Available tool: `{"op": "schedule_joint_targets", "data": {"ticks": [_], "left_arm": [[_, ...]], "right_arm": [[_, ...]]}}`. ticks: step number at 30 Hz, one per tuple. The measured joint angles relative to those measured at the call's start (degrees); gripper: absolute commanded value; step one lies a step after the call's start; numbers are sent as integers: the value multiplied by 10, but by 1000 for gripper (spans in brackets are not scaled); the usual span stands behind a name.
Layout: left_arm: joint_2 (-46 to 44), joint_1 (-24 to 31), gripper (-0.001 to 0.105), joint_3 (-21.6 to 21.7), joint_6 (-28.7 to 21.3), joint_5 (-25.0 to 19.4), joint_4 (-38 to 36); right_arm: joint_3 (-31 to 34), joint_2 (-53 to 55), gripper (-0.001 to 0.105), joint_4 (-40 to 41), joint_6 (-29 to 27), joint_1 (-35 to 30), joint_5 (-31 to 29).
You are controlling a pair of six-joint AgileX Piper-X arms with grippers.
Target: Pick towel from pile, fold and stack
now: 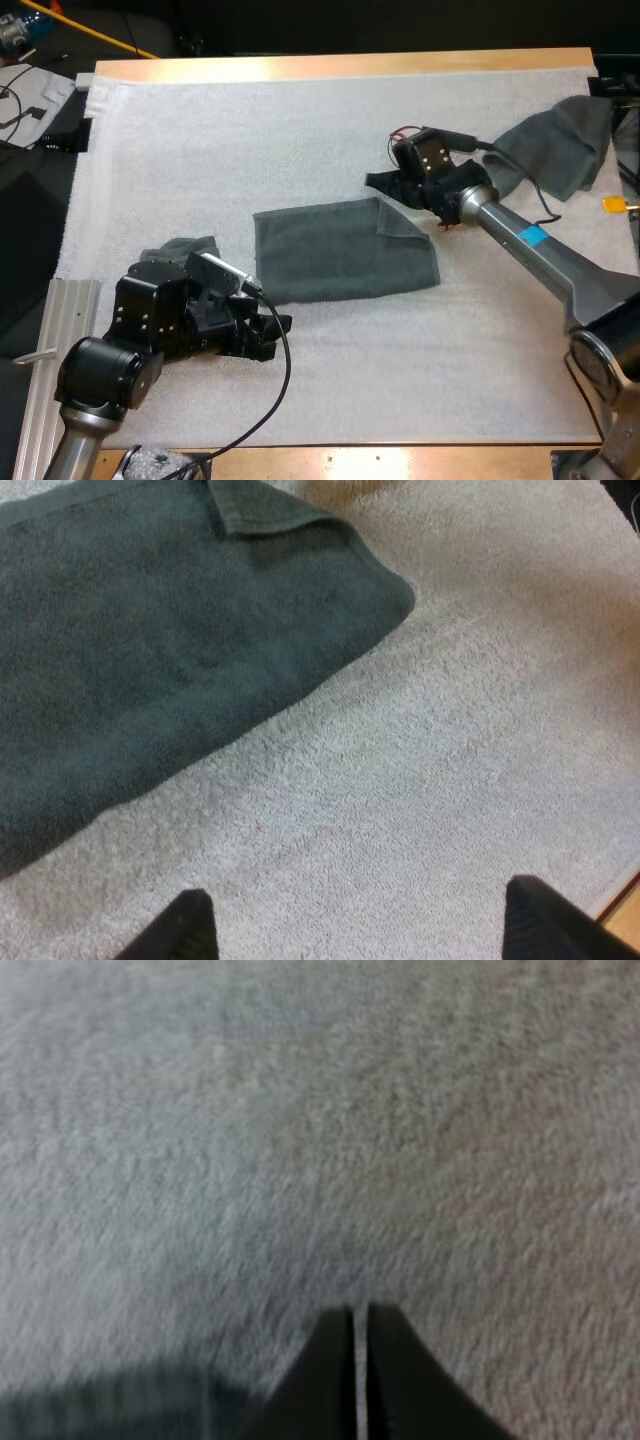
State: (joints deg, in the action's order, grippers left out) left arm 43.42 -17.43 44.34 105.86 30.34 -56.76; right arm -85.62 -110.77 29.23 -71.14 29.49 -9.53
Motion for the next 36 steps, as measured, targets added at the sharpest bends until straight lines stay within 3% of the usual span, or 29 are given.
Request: {"op": "schedule_joint_targets", "data": {"ticks": [9,15,18,36], "left_arm": [[0,0,58,0,0,4,0],[0,0,58,0,0,4,0],[0,0,58,0,0,4,0],[0,0,58,0,2,4,0]], "right_arm": [[2,64,0,101,-86,11,90],[2,77,0,215,-145,59,122],[2,74,0,230,-150,81,136],[2,-15,0,152,-134,56,127]]}}
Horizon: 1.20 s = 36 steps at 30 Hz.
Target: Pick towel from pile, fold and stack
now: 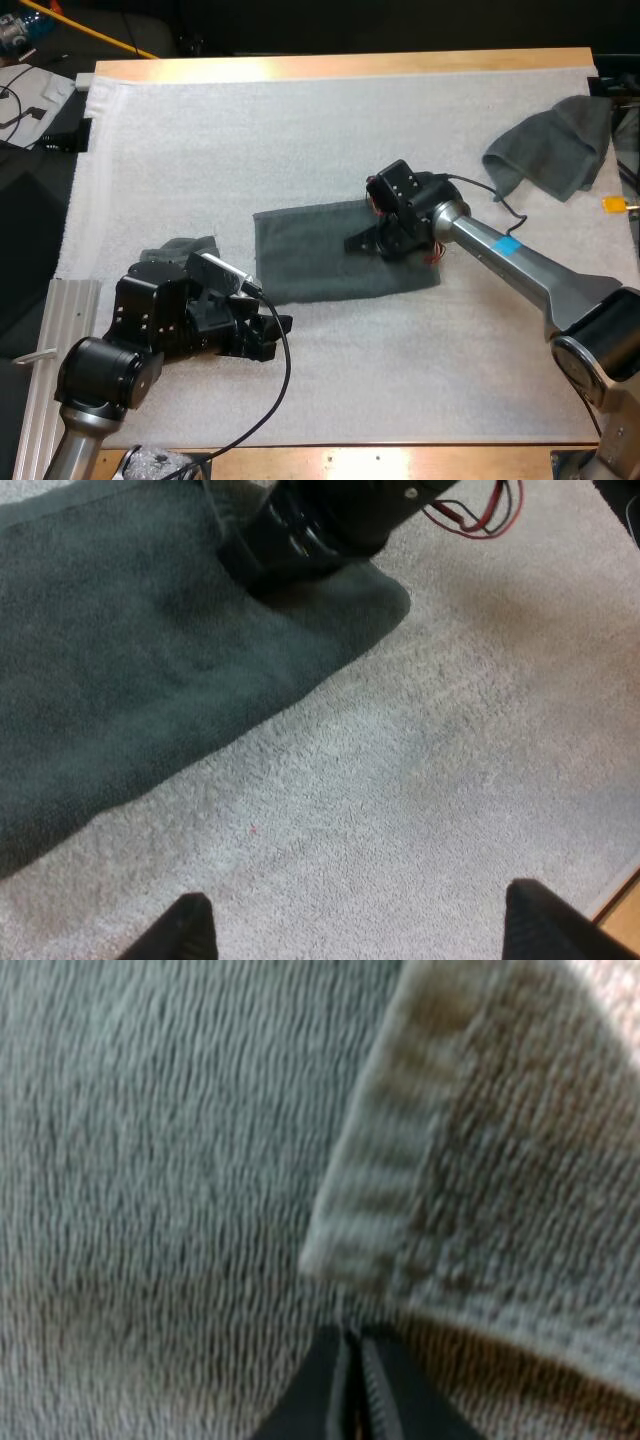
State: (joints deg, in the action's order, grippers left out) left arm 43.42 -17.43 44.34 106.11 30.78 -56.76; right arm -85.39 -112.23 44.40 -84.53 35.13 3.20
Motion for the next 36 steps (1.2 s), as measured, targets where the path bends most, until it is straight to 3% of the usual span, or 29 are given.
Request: {"op": "schedule_joint_targets", "data": {"ticks": [6,7,13,19,24,27,30,32,33,36], "left_arm": [[0,0,58,0,1,0,0],[0,0,58,0,1,0,0],[0,0,58,0,1,0,-1],[0,0,58,0,1,0,-4],[0,0,58,0,1,5,-4],[0,0,58,0,1,5,-4],[0,0,58,0,1,6,-4],[0,0,58,0,1,6,-4],[0,0,58,0,2,8,-4],[0,0,58,0,2,8,-4]], "right_arm": [[-3,-5,0,-55,58,-12,-25],[-5,-4,1,-86,89,-19,-47],[-7,-3,0,-119,114,-38,-121],[-9,34,0,-101,97,-62,-187],[-9,87,2,-54,59,-58,-198],[-10,121,16,-30,41,-57,-199],[-10,153,40,-4,28,-57,-199],[-11,157,45,-2,26,-57,-199],[-15,181,61,17,17,-59,-199],[-15,183,63,15,14,-59,-199]]}}
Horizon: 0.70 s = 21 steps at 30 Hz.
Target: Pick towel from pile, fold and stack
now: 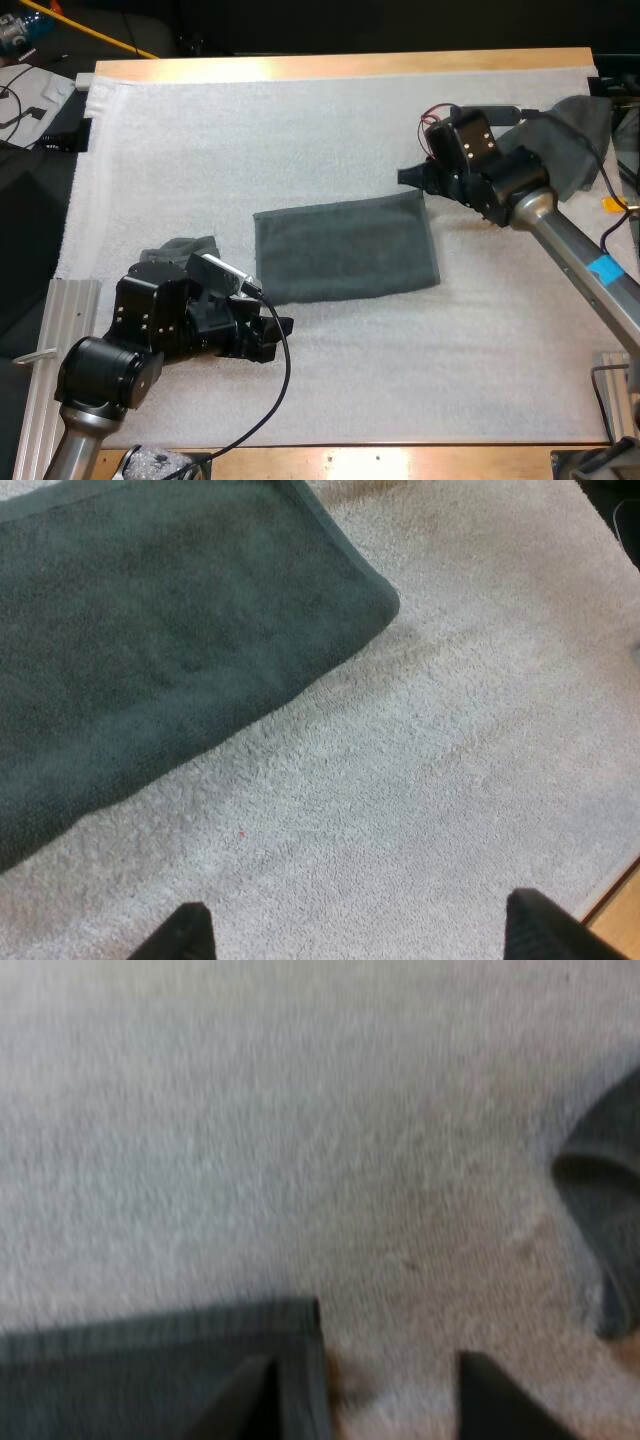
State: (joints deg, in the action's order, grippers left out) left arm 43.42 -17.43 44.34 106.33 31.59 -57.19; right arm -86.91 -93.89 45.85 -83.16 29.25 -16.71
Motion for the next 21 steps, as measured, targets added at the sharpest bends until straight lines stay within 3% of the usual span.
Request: {"op": "schedule_joint_targets", "data": {"ticks": [6,12,17,21], "left_arm": [[0,0,58,0,2,0,-1],[0,0,58,0,36,0,12],[-3,0,58,0,70,-2,40],[-5,0,59,0,91,-3,55]], "right_arm": [[6,39,60,62,-21,0,9],[14,92,60,128,-35,-32,43],[41,121,60,149,-44,-89,99],[102,144,60,143,-48,-167,192]]}}
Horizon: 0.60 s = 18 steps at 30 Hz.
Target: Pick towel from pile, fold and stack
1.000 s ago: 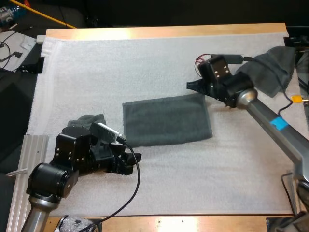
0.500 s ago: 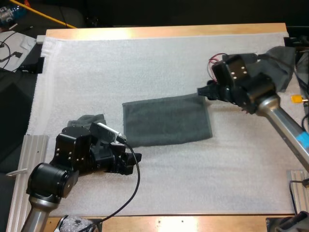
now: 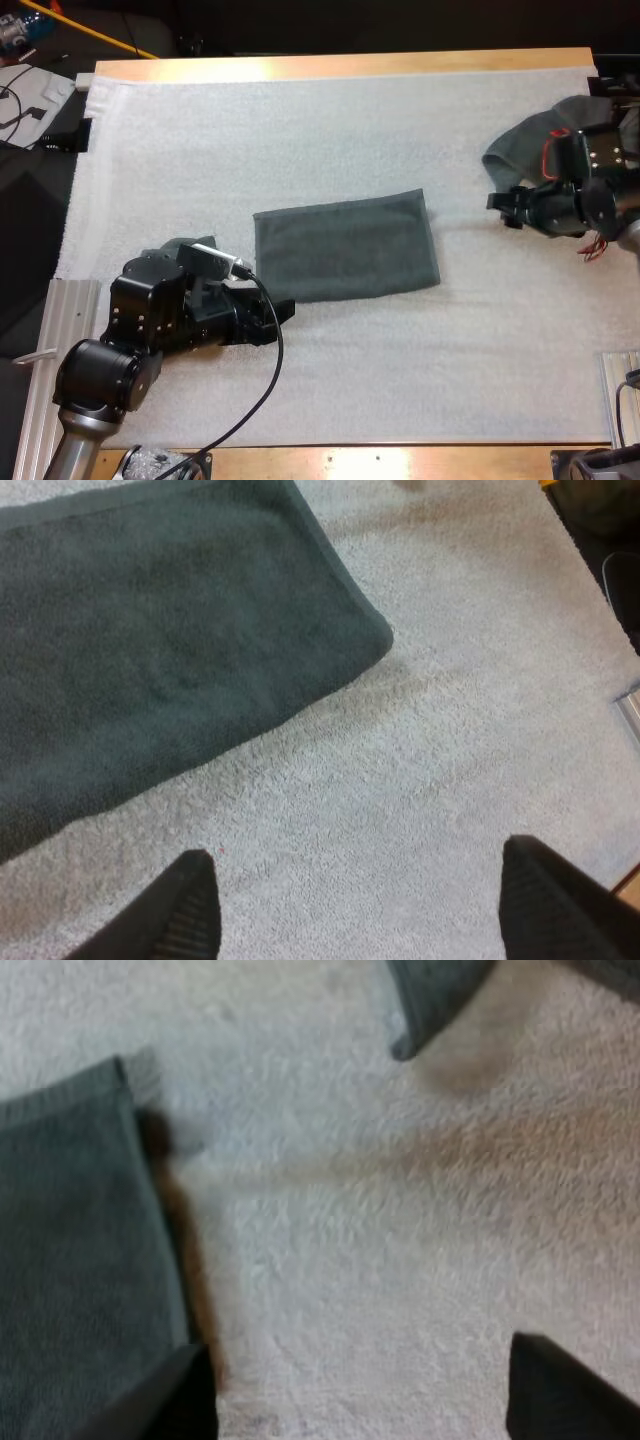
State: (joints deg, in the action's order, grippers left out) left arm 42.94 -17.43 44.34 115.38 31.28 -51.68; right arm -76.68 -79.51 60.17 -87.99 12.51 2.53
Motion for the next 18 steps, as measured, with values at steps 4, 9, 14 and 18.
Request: {"op": "schedule_joint_targets", "data": {"ticks": [4,9,14,18], "left_arm": [[0,0,59,0,0,0,0],[0,0,58,0,8,0,0],[0,0,58,0,14,0,0],[0,0,59,0,17,0,0]], "right_arm": [[3,-8,60,-17,-12,-19,30],[36,-21,60,-52,-21,-61,106],[83,-39,60,-100,-22,-78,158],[118,-52,60,-139,-19,-78,194]]}}
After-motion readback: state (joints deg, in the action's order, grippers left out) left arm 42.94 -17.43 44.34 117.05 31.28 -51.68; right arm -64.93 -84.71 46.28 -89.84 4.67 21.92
